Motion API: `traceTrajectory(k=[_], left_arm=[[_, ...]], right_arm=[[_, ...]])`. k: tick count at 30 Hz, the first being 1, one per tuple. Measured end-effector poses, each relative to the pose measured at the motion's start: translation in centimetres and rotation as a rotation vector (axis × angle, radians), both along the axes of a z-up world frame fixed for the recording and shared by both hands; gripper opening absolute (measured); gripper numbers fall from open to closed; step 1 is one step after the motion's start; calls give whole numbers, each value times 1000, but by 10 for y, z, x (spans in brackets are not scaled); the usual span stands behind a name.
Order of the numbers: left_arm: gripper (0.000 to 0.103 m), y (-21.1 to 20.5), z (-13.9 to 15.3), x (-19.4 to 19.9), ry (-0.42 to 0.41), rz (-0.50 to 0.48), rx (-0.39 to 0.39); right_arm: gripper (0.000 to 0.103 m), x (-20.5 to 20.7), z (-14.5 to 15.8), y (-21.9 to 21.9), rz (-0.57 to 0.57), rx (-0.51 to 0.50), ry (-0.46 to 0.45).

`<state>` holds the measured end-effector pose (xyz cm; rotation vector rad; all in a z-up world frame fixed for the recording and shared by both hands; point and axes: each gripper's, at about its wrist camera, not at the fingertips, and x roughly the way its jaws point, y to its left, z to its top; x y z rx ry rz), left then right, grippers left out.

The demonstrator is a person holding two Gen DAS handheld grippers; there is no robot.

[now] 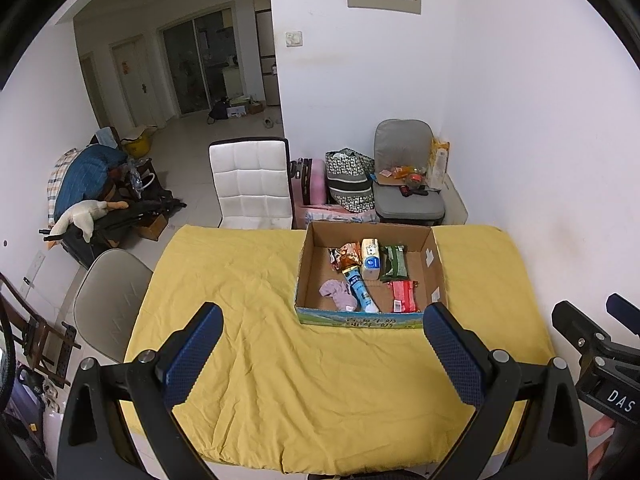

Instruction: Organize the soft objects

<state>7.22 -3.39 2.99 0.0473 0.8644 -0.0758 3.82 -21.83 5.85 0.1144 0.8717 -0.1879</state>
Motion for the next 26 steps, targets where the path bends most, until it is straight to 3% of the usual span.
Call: traceTrajectory(k=[26], left_arm=[[103,2,7,-2,-10,6,-7]], right_arm=[[103,-1,5,-4,7,-15,-9]])
